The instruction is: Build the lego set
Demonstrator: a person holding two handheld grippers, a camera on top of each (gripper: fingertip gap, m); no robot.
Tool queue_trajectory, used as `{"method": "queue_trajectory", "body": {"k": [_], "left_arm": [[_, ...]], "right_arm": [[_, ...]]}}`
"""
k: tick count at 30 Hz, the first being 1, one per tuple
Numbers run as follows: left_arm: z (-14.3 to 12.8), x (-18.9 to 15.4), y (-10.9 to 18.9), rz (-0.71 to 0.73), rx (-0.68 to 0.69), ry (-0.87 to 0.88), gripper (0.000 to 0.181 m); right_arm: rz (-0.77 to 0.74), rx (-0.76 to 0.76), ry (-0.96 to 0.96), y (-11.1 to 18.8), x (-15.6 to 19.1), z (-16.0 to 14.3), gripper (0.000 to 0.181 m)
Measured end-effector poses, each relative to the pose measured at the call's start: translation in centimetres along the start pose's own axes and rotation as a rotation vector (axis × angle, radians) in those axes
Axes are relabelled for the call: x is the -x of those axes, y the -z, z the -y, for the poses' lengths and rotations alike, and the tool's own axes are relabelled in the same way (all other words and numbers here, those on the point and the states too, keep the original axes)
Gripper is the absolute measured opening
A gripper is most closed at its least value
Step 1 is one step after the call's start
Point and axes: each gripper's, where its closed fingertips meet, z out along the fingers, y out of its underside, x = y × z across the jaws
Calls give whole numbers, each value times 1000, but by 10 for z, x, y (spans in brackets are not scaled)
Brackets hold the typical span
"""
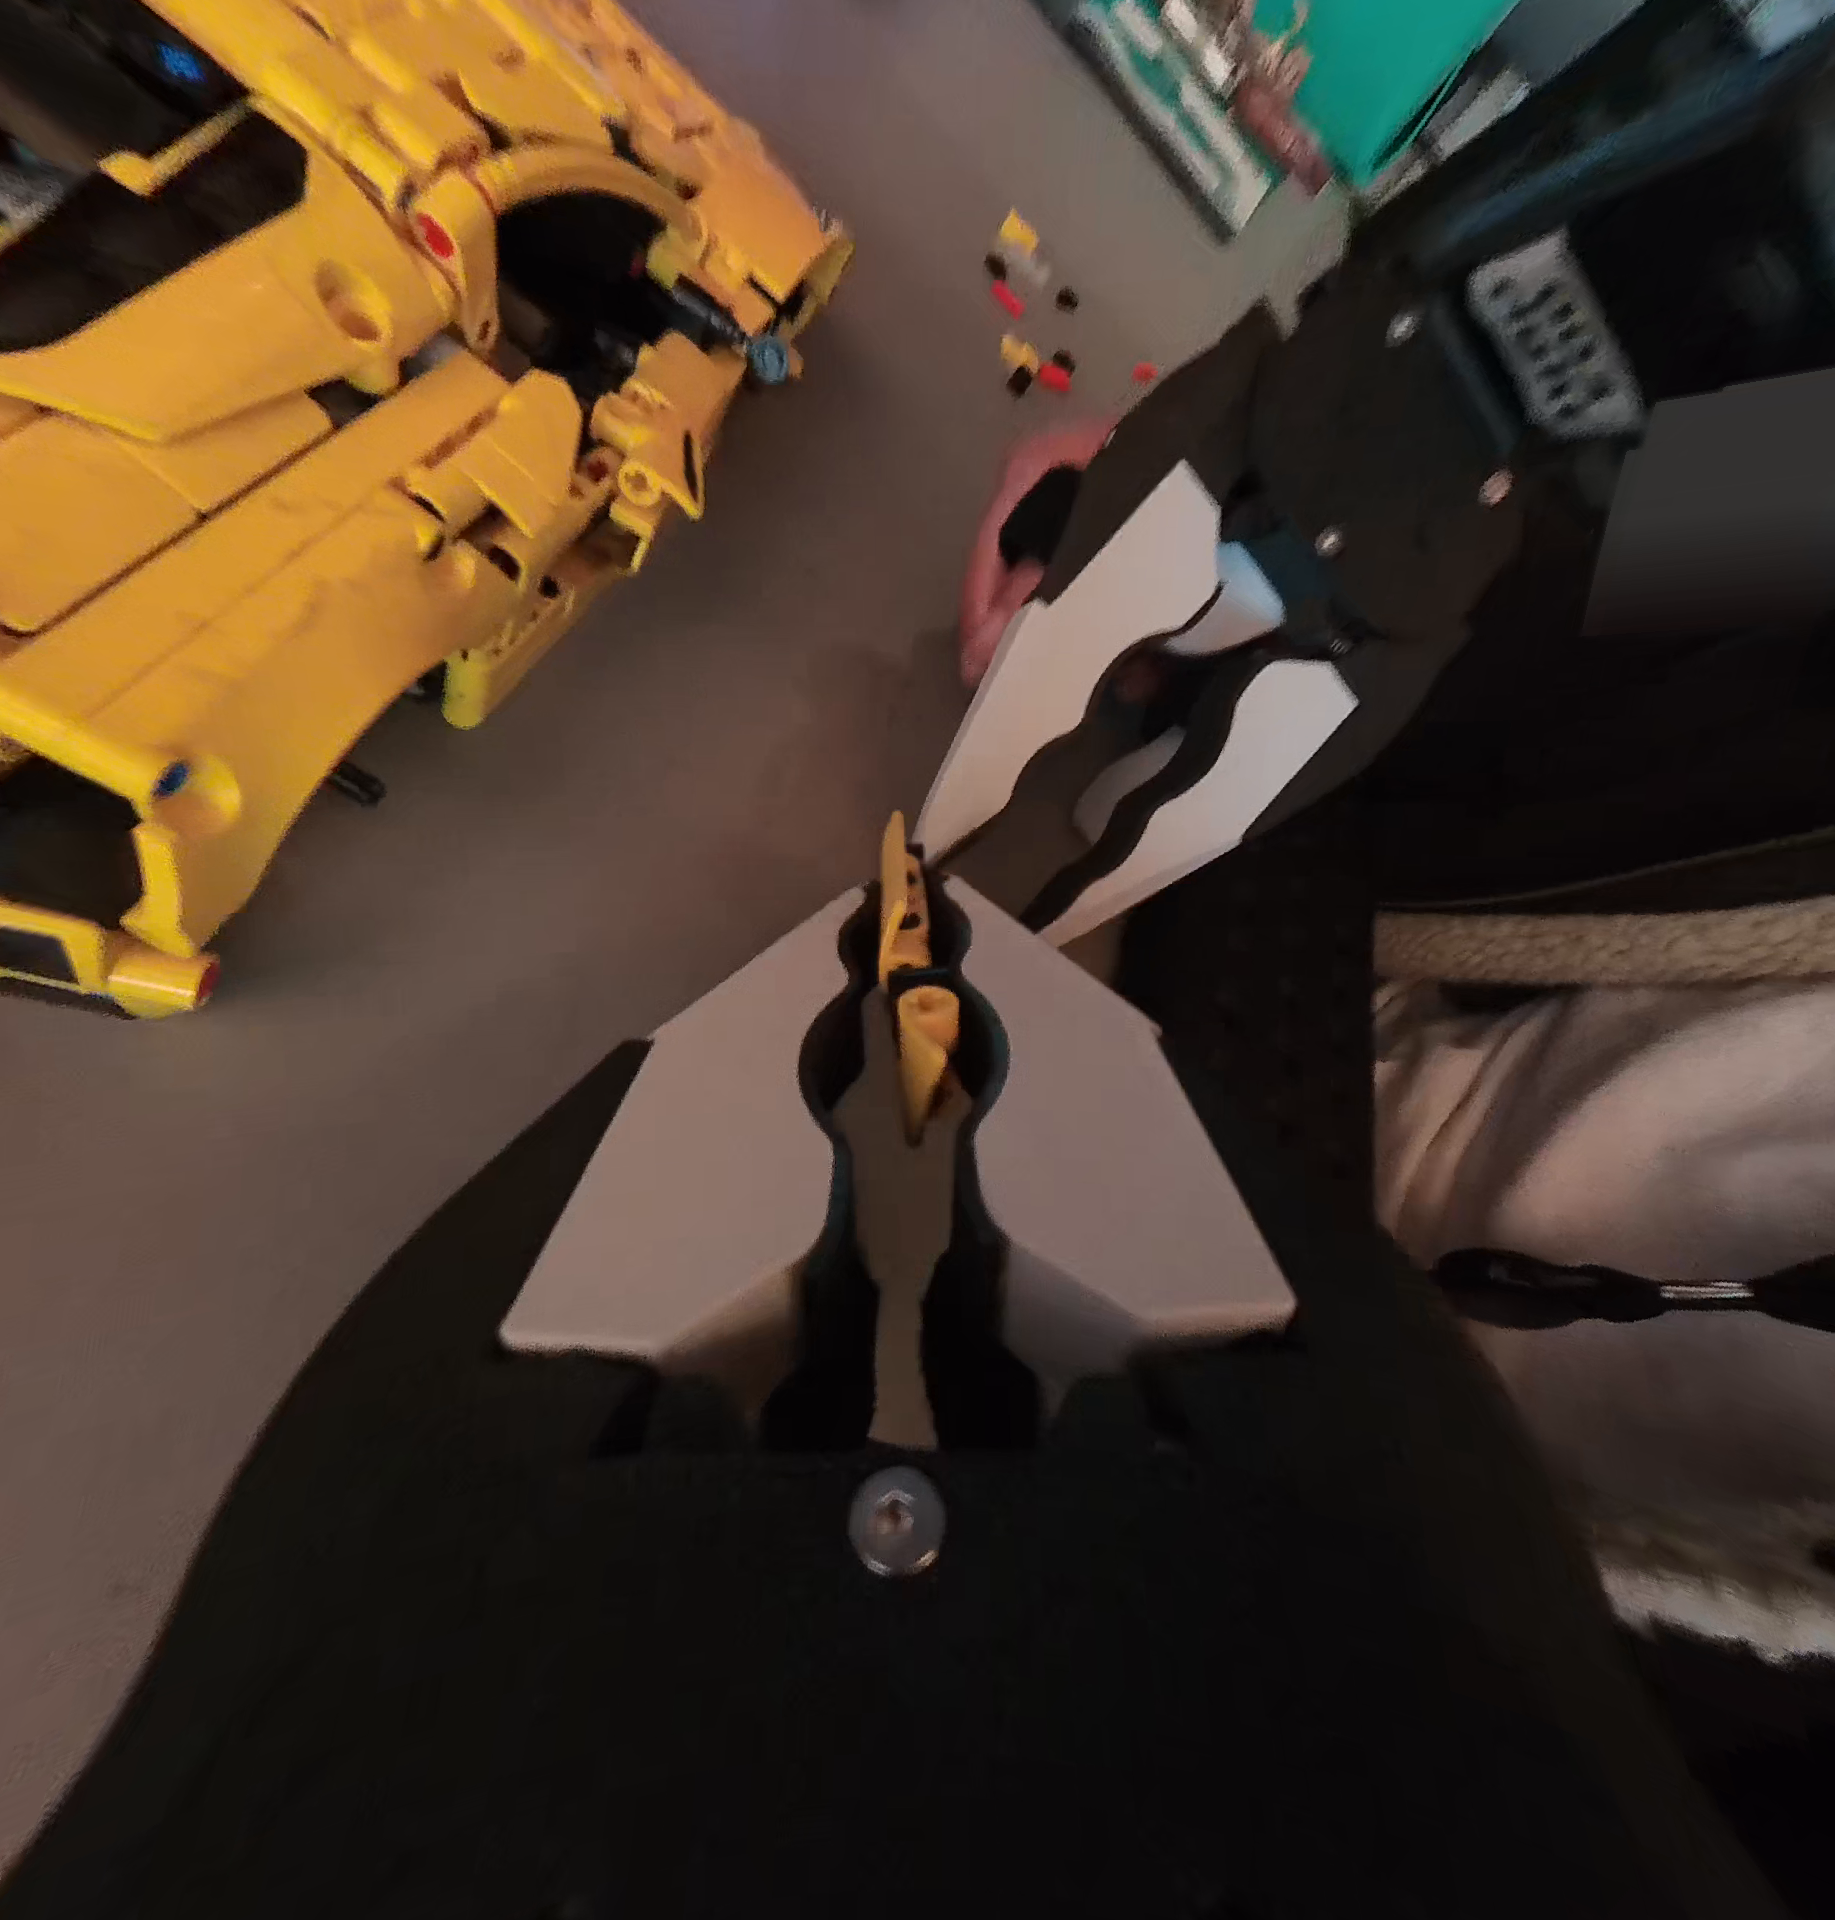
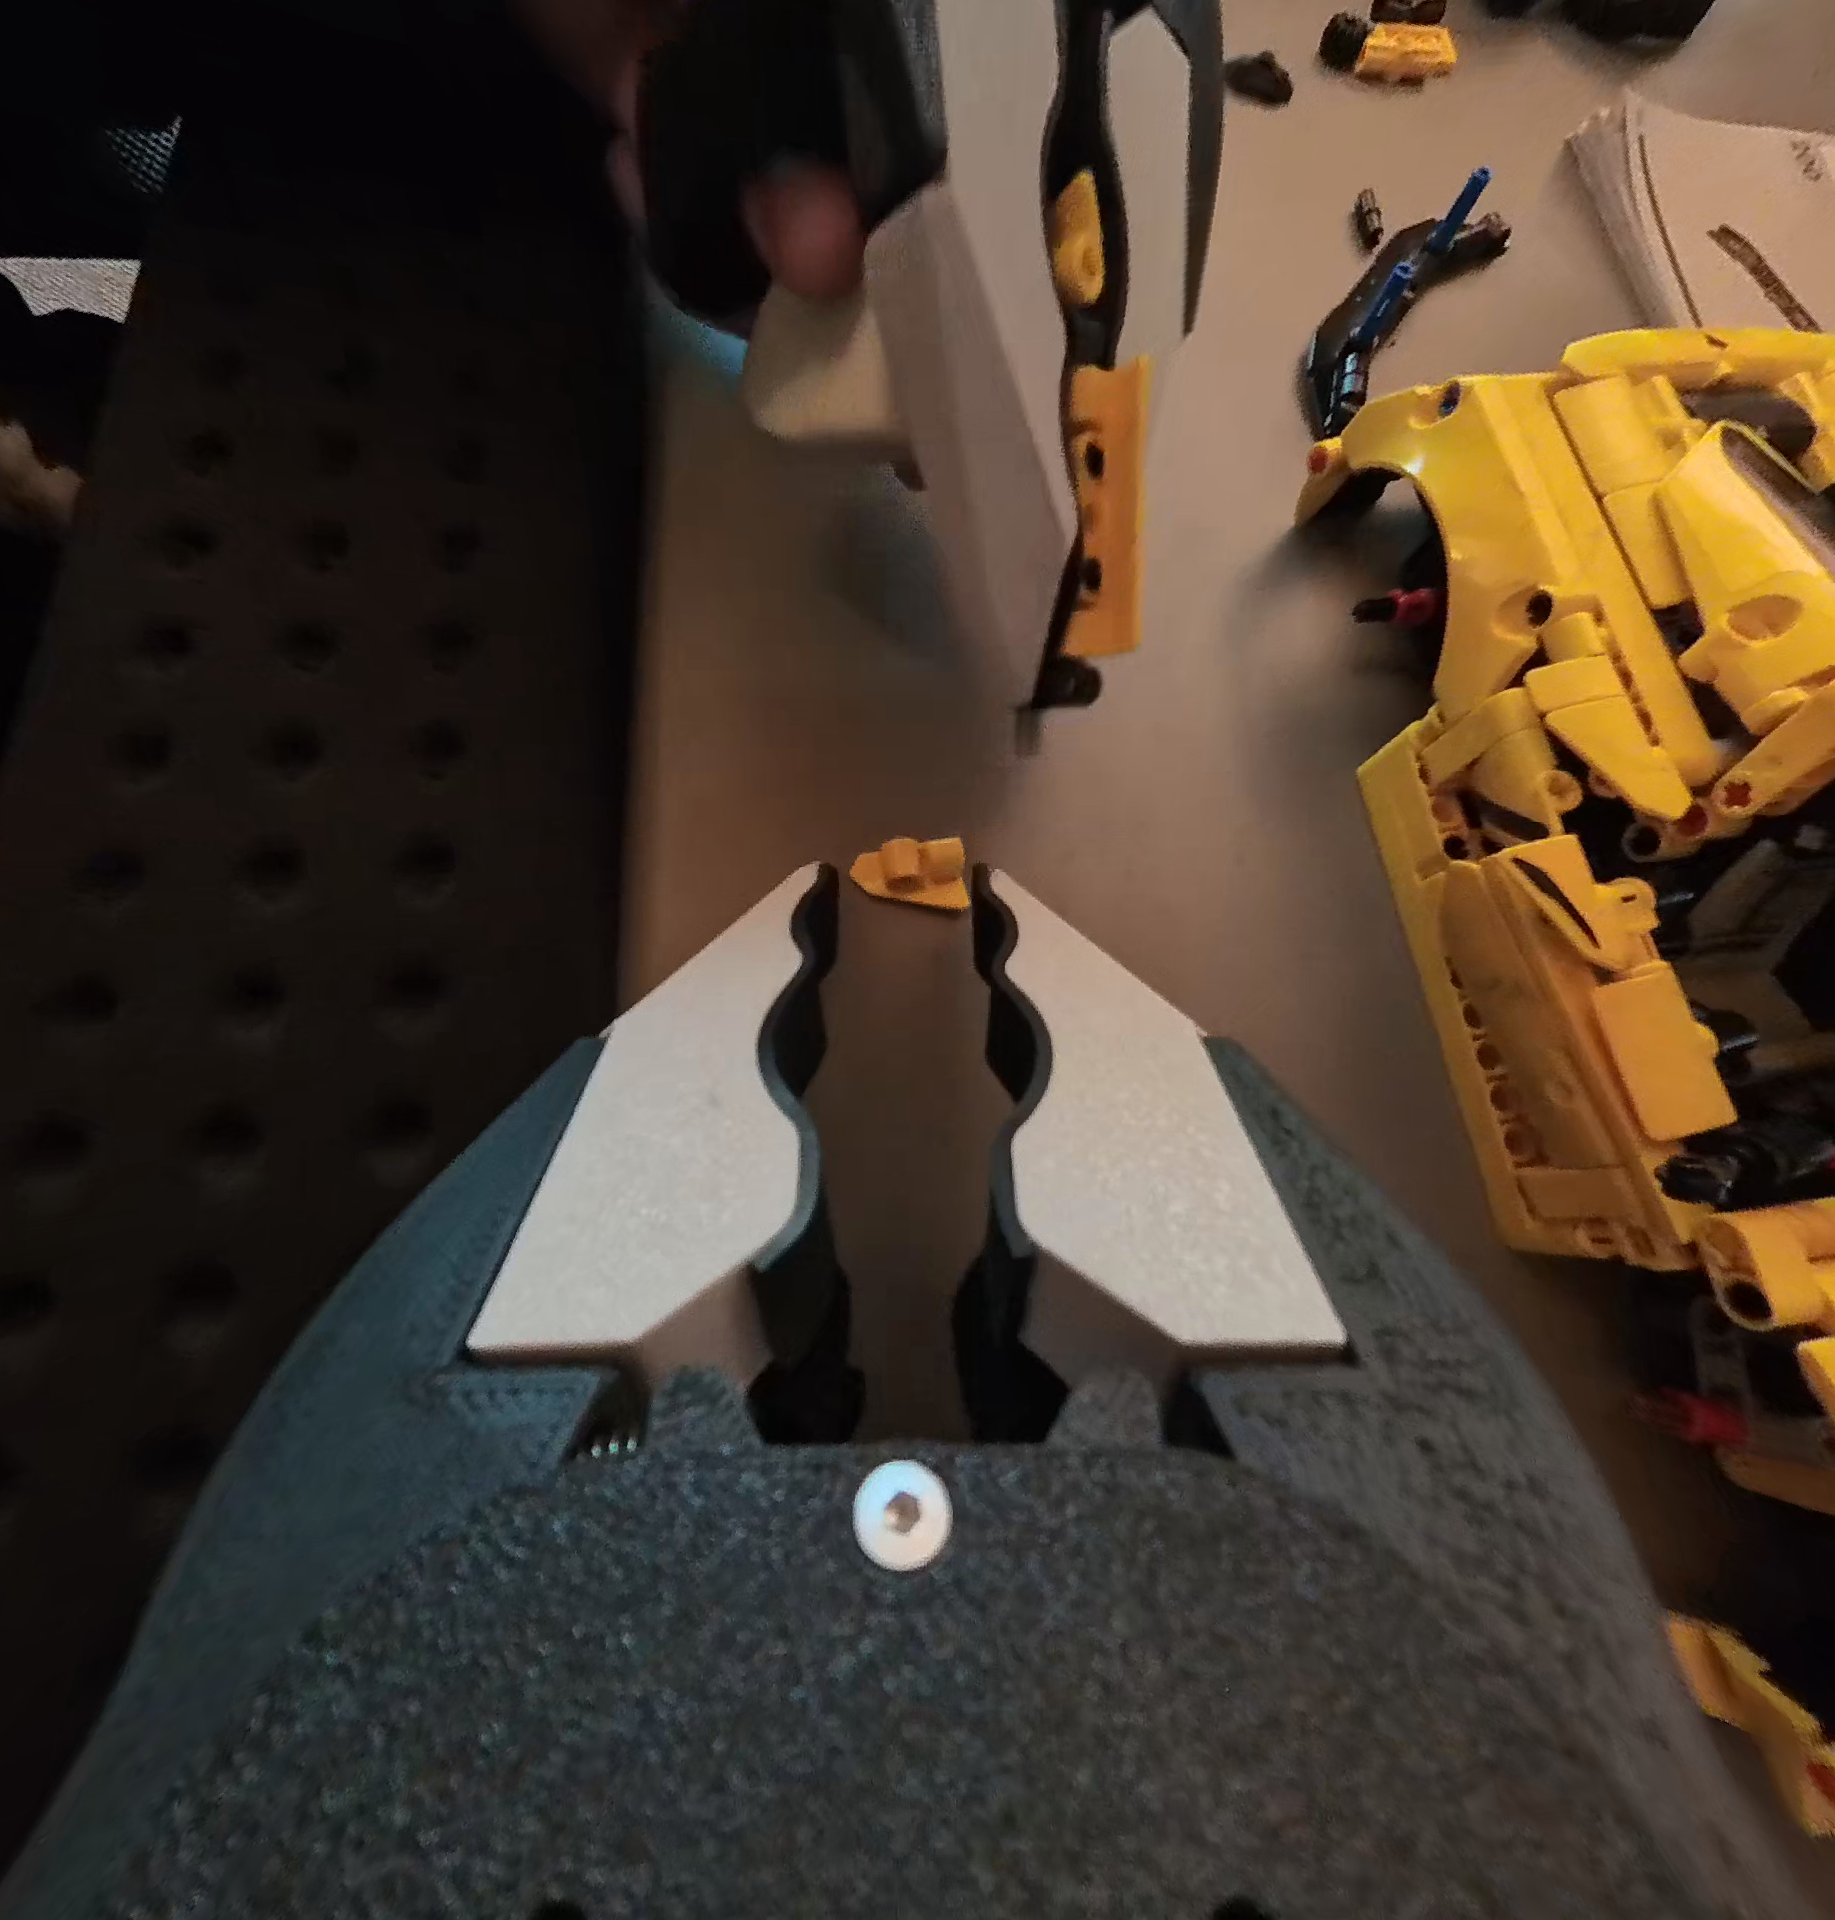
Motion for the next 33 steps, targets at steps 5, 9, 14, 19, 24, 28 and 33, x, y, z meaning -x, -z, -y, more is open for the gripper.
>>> {"method": "queue_trajectory", "body": {"k": [5,9,14,19,24,28,33], "left_arm": [[11,-11,9,-120,-82,56,7],[12,-13,10,-146,-96,75,7],[12,-18,10,-175,-97,71,7],[19,-22,12,-202,-137,87,7],[25,-26,16,-231,-181,93,7],[30,-26,16,-250,-211,131,7],[32,-23,16,-234,-228,148,7]], "right_arm": [[10,-22,-7,-2,-4,2,28],[34,7,14,-8,-3,1,26],[54,19,4,-9,-5,-1,17],[-125,-141,117,12,-25,28,16],[-308,-324,203,42,-37,57,16],[-378,-304,316,40,-30,62,16],[-412,-268,349,37,-30,62,16]]}}
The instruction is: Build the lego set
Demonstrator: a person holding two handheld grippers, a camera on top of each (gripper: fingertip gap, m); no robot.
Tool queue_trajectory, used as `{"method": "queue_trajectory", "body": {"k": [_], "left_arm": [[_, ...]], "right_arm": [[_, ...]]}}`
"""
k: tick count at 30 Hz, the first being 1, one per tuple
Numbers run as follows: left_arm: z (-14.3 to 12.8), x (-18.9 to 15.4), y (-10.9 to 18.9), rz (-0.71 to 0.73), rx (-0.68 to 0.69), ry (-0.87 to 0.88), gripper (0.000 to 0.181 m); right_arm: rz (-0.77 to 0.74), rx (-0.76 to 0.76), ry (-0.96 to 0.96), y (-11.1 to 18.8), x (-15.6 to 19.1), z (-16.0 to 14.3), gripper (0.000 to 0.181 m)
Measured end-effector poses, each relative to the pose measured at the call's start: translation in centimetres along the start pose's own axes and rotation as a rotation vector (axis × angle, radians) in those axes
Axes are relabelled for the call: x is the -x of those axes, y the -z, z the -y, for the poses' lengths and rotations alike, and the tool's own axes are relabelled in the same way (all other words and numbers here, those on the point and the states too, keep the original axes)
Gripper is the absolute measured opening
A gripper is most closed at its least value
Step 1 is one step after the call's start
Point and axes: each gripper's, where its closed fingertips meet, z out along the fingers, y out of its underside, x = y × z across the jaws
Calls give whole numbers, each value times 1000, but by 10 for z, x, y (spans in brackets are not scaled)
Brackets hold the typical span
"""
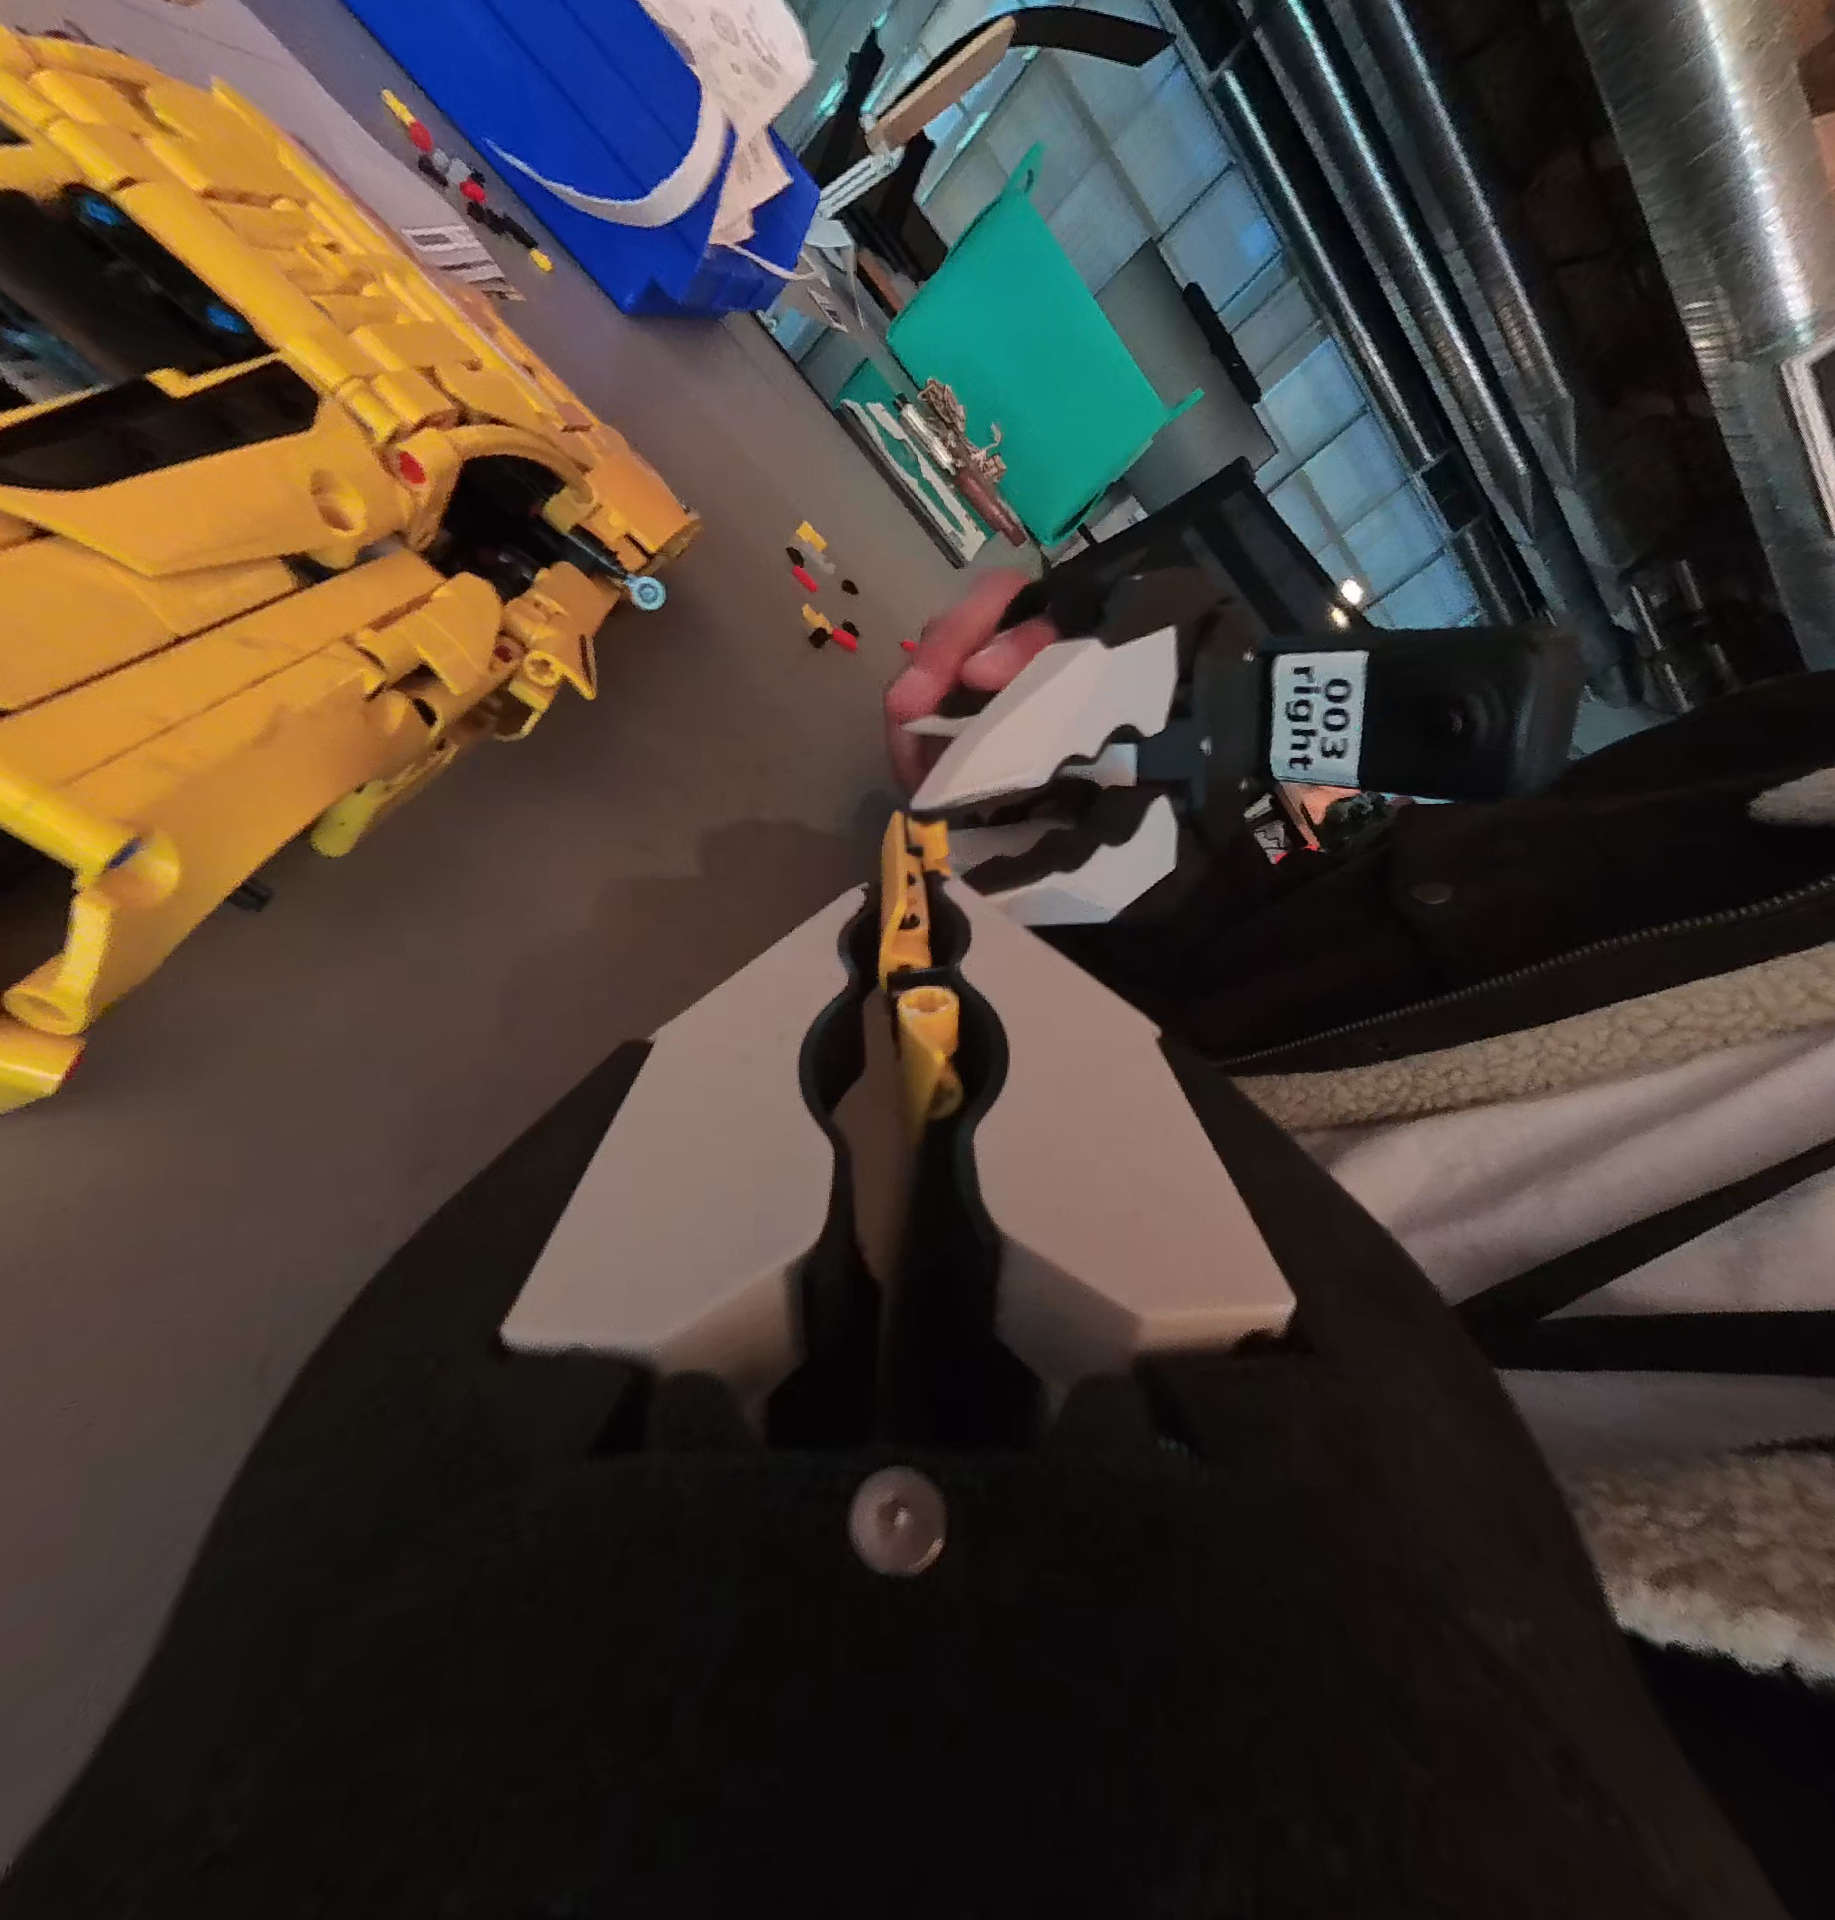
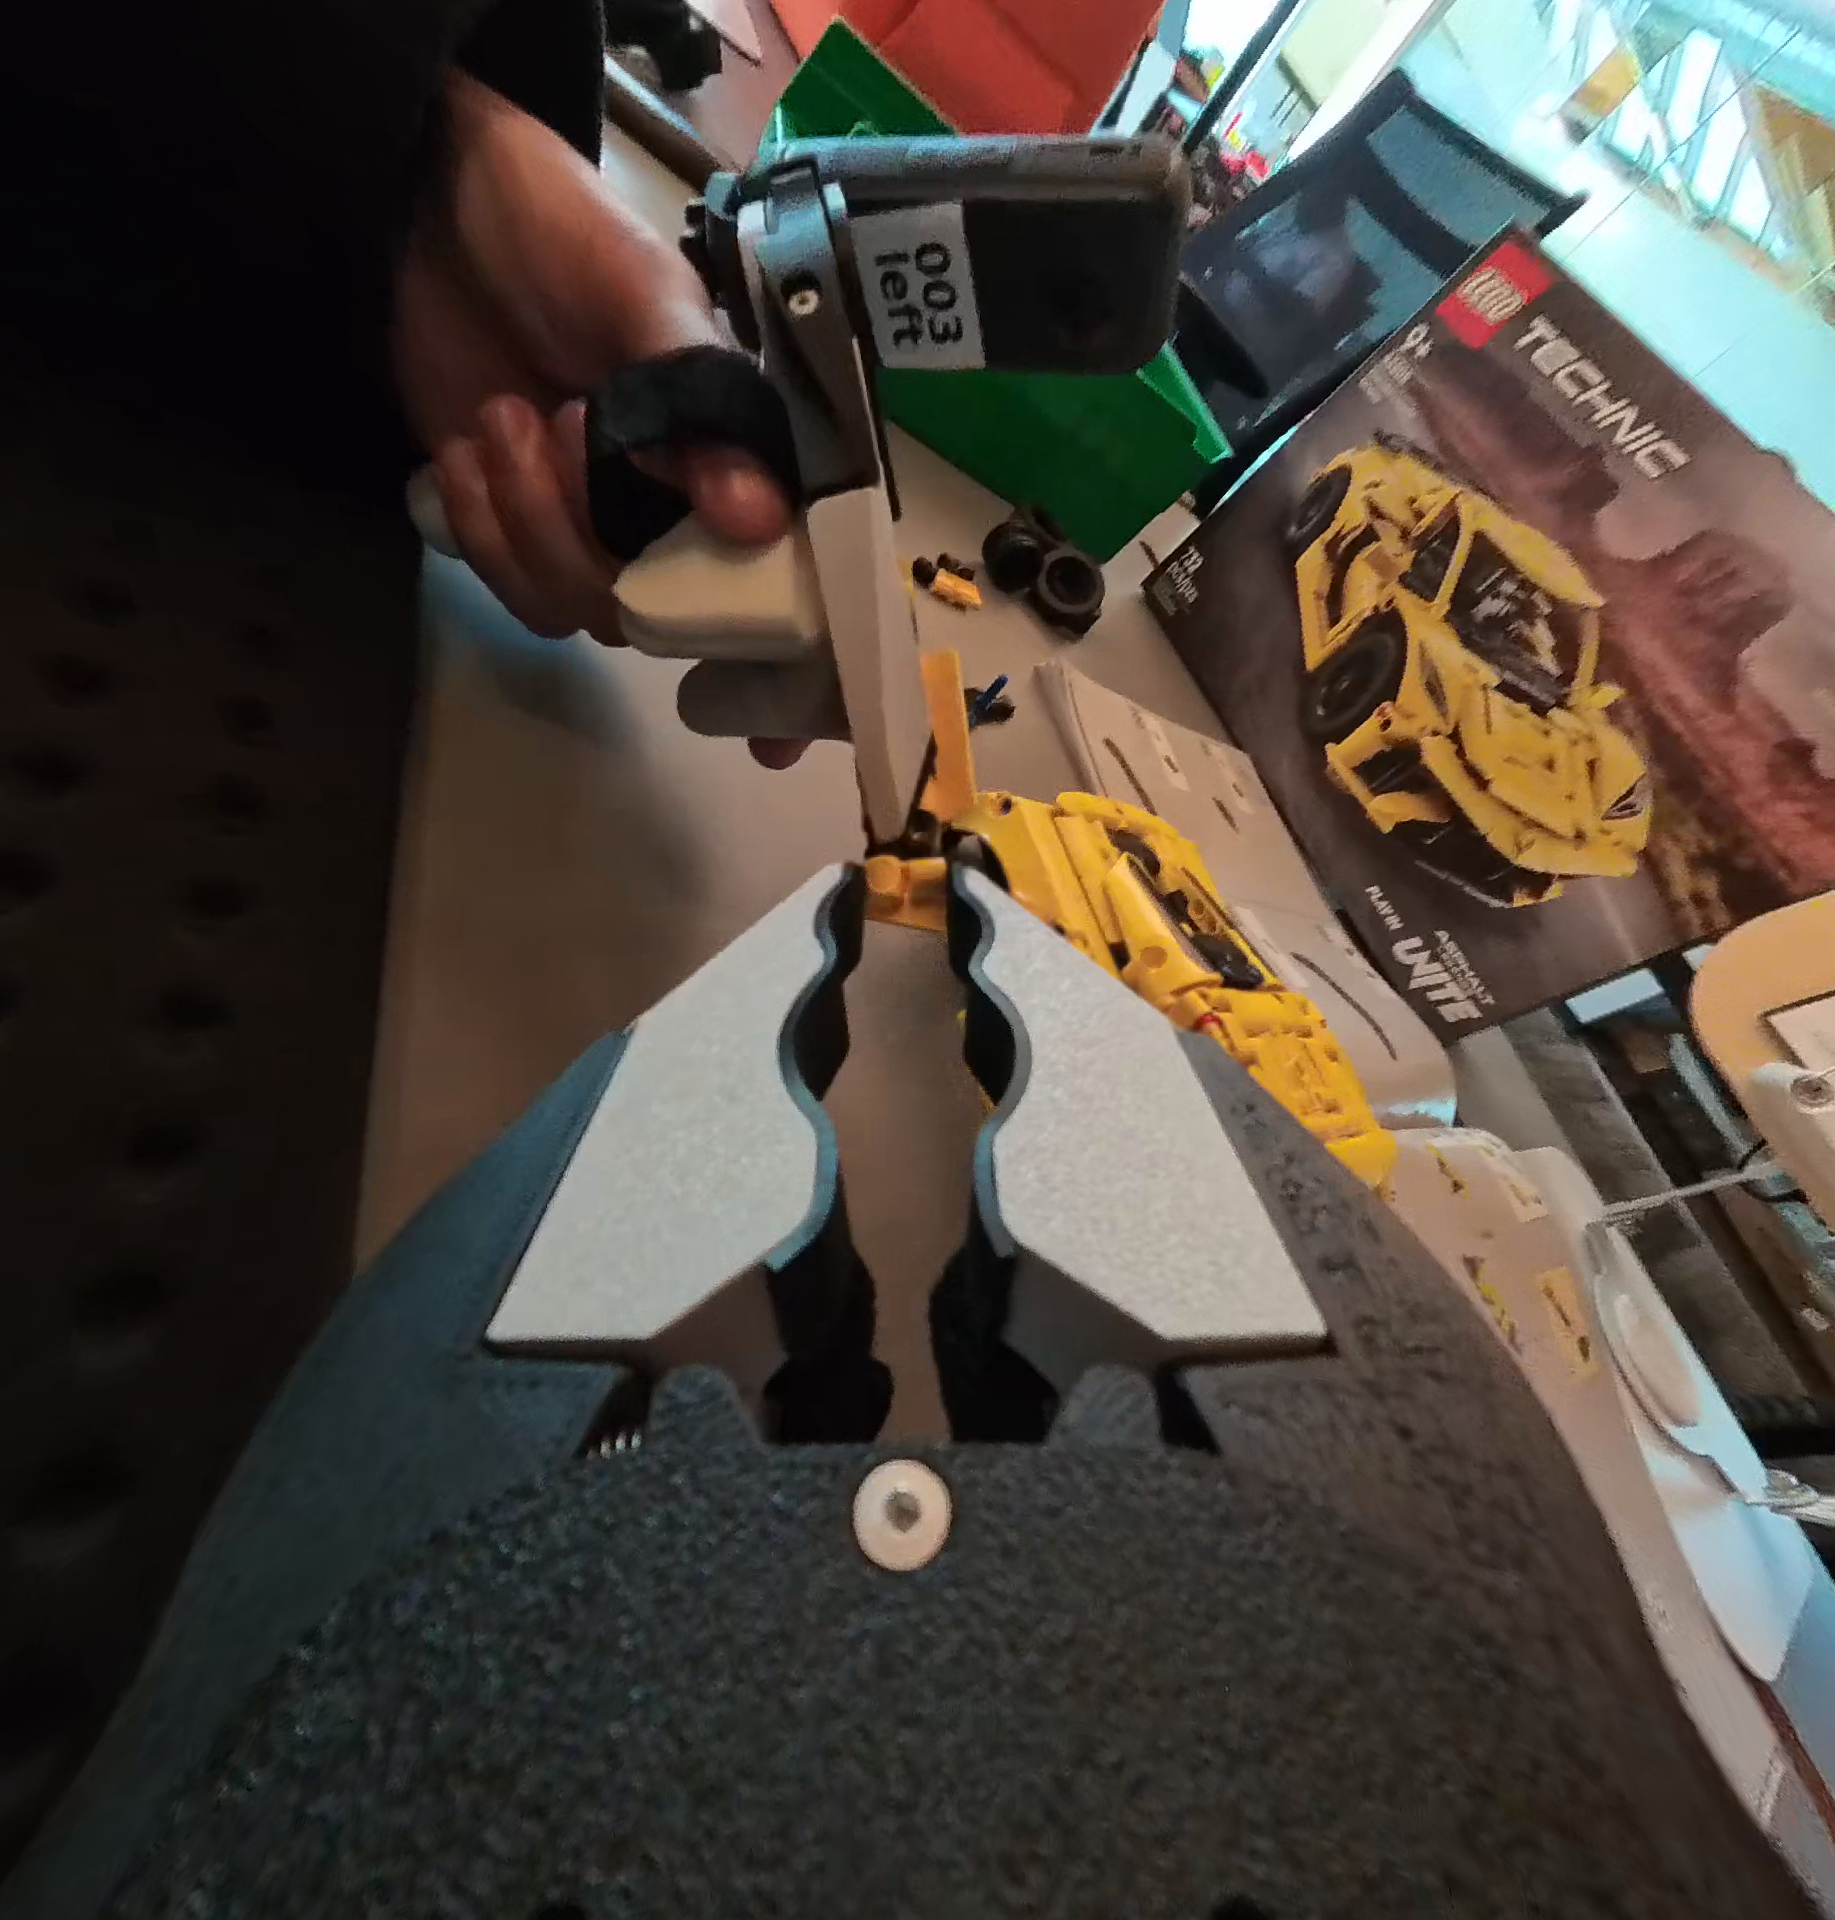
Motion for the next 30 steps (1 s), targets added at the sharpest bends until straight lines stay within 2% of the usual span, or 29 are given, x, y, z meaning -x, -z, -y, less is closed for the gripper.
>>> {"method": "queue_trajectory", "body": {"k": [13,21,30], "left_arm": [[0,1,-1,0,-2,14,7],[5,2,-5,31,-53,21,7],[0,2,-10,7,-23,56,6]], "right_arm": [[5,53,-23,-1,-1,-7,16],[-43,132,-144,2,-6,-10,16],[-5,118,-197,2,-2,-9,16]]}}
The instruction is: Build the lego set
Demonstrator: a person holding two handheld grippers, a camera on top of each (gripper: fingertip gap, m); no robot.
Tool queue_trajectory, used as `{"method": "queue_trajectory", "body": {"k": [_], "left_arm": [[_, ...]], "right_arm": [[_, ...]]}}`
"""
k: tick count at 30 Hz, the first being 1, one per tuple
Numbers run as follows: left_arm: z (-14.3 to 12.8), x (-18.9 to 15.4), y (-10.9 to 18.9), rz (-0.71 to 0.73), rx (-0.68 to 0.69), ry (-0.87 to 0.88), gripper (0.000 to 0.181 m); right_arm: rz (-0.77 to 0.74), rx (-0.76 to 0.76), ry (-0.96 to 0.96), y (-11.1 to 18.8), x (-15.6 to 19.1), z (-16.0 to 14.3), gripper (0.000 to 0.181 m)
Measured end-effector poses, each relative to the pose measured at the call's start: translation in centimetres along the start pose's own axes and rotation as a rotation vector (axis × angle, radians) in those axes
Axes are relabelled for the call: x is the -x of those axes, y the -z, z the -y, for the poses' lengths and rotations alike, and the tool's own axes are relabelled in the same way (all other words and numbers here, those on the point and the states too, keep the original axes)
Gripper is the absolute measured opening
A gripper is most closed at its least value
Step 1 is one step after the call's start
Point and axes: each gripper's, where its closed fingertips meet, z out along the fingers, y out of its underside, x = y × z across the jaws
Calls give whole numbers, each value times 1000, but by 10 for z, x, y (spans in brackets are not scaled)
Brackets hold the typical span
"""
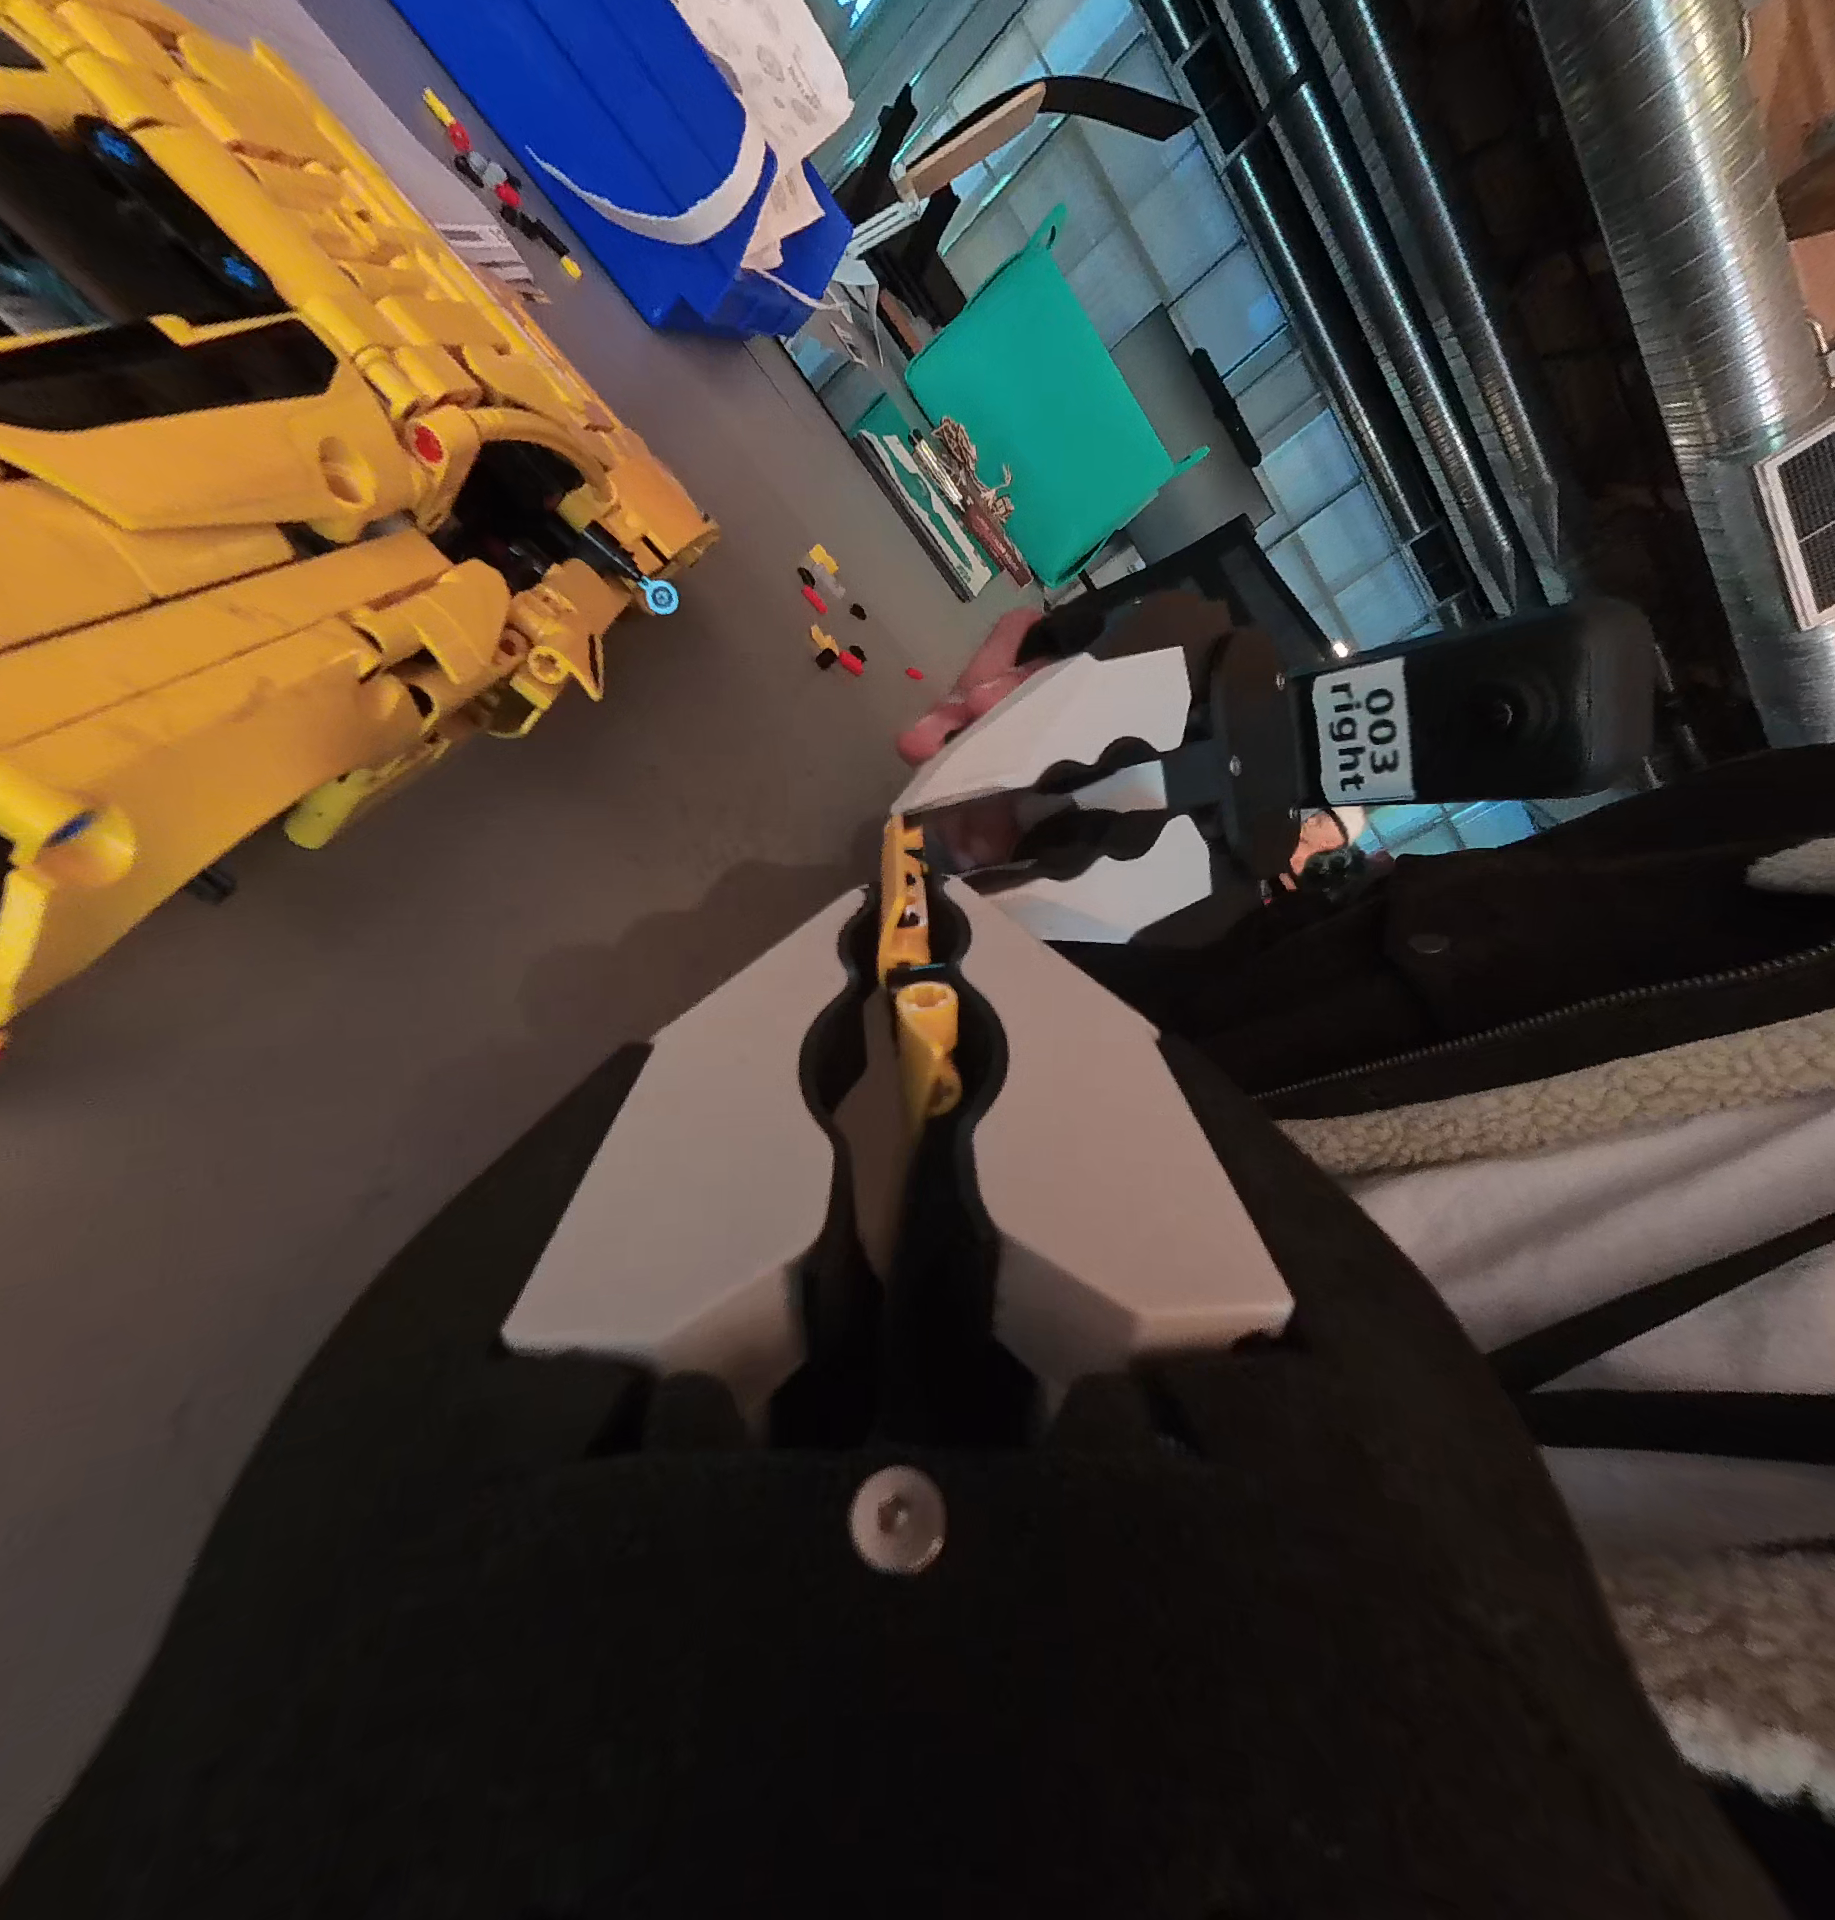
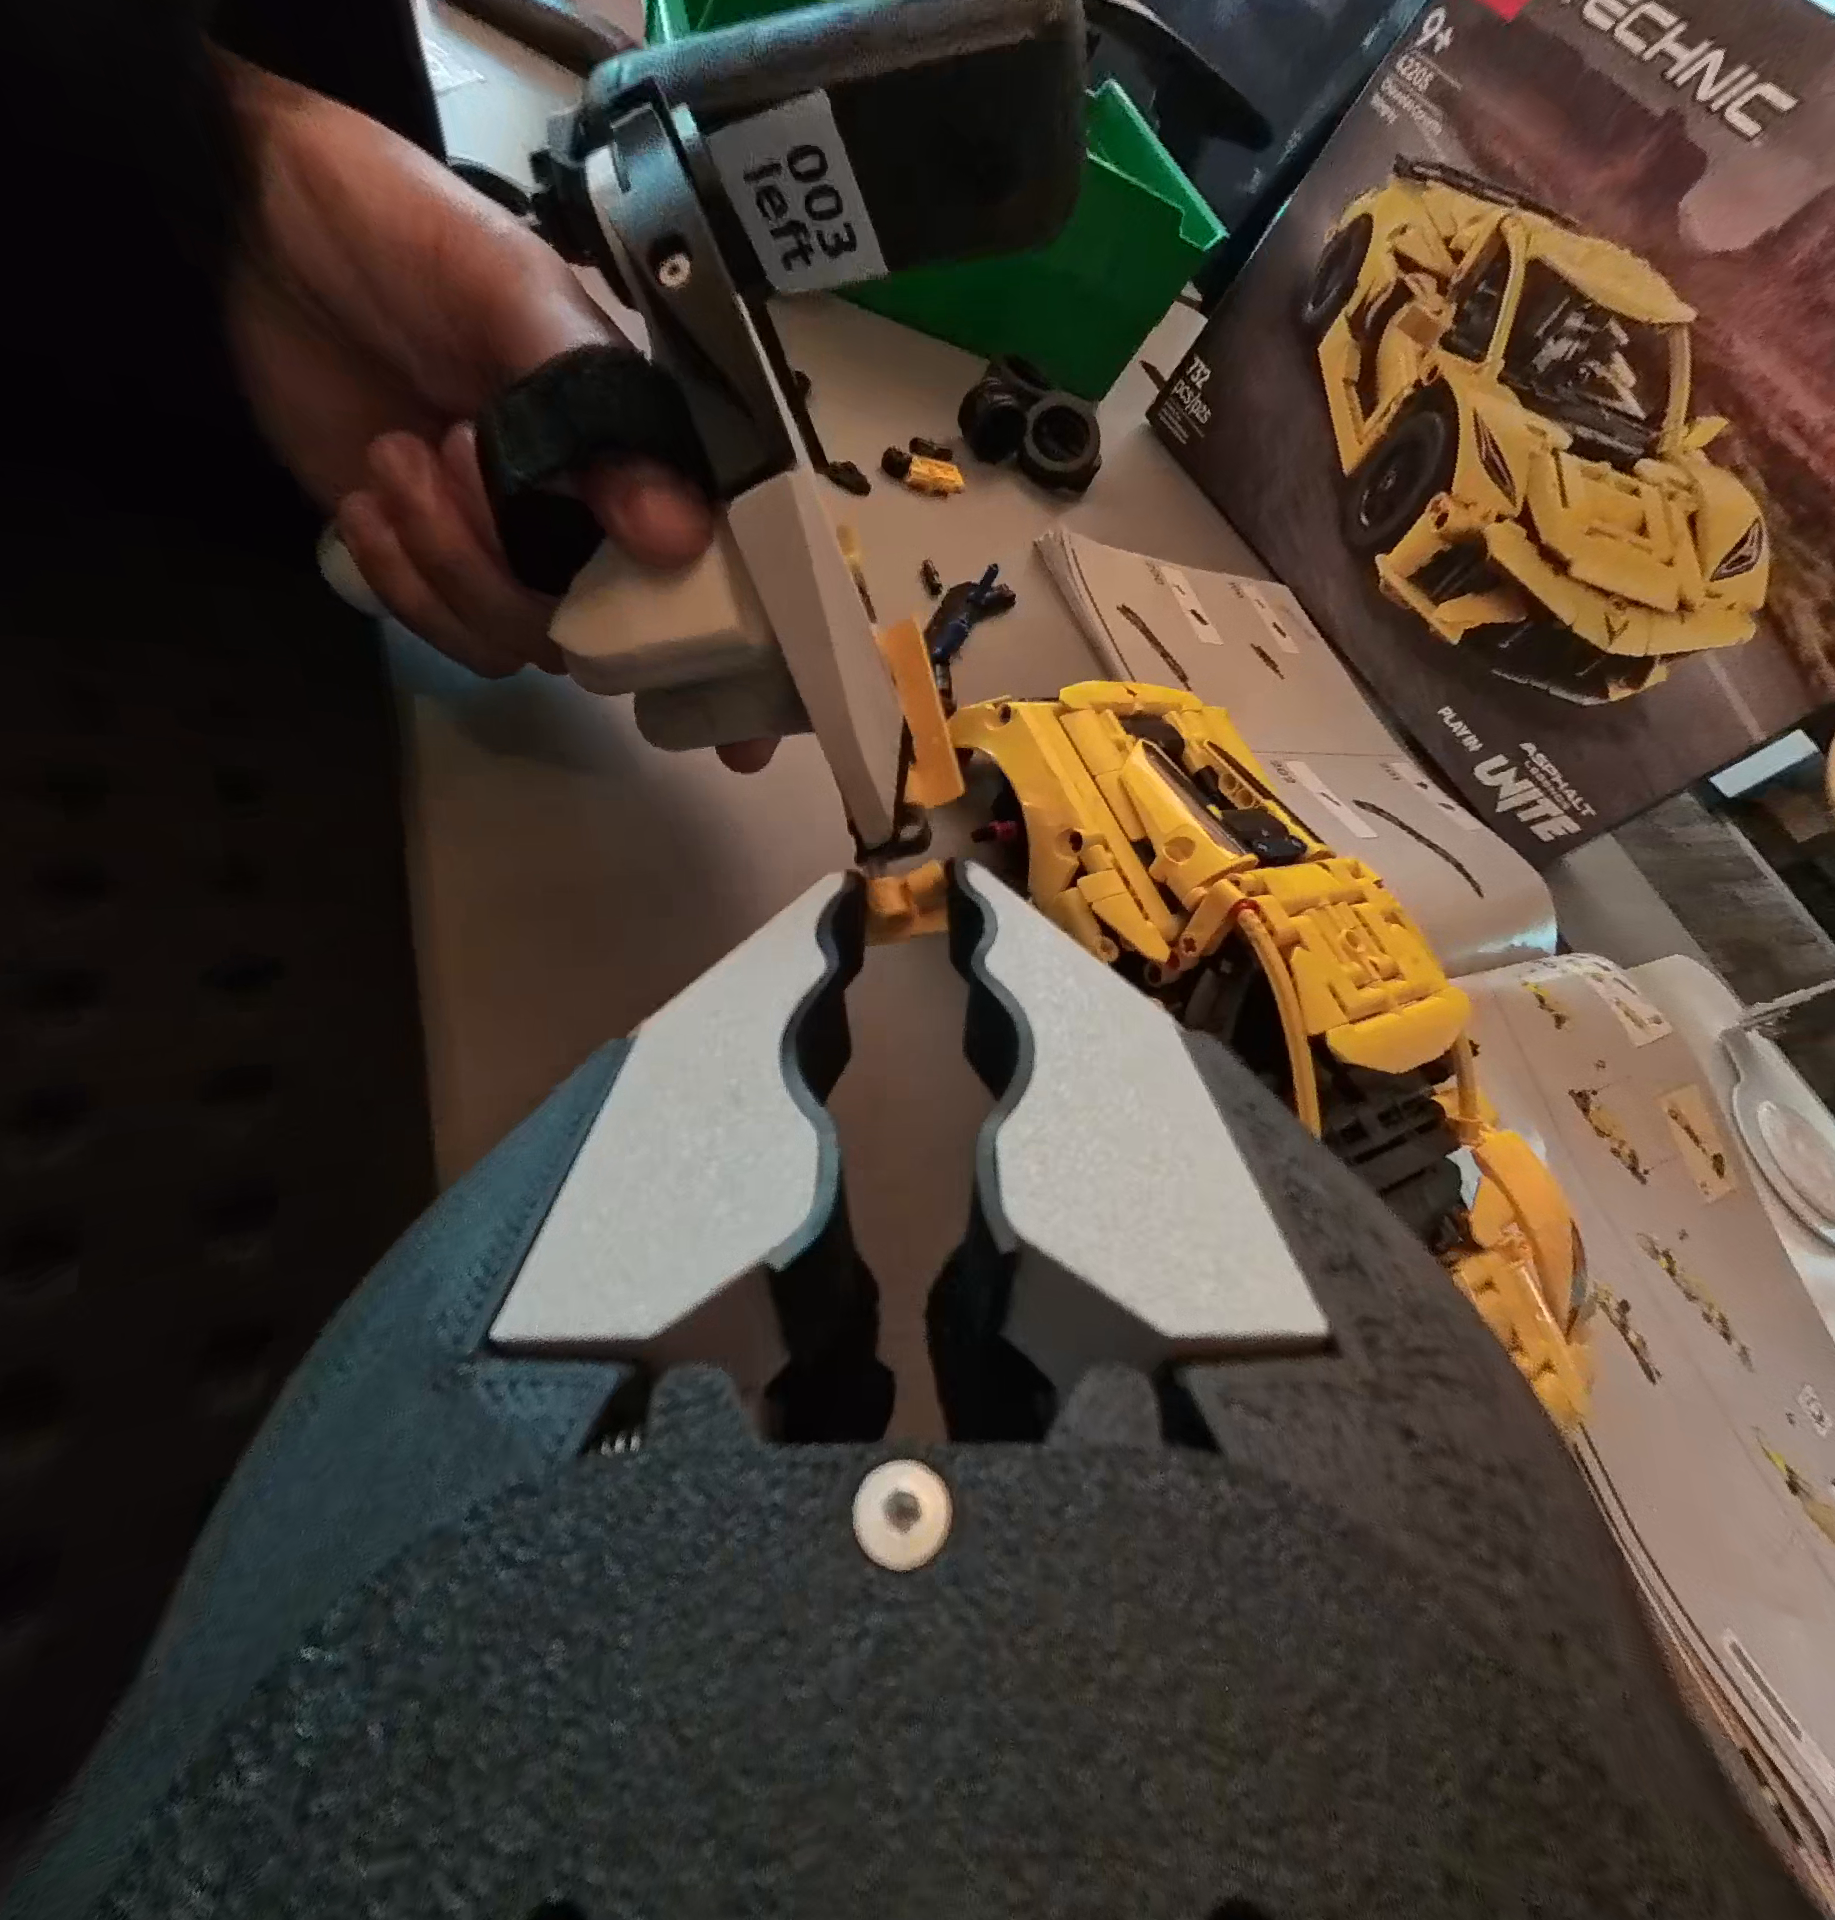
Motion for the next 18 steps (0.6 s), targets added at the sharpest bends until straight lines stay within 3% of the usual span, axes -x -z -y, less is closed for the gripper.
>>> {"method": "queue_trajectory", "body": {"k": [1,5,12,15,18], "left_arm": [[-1,0,-2,1,4,-4,7],[5,3,-2,19,-31,5,6],[7,-4,-1,1,-42,-31,7],[7,4,2,61,-36,-56,6],[-1,23,3,231,37,-179,6]], "right_arm": [[40,-25,-5,1,7,4,6],[-16,-34,-8,-2,0,4,6],[109,-78,-246,6,-4,3,7],[169,-12,-374,6,-5,-17,7],[221,187,-432,-1,-1,-56,7]]}}
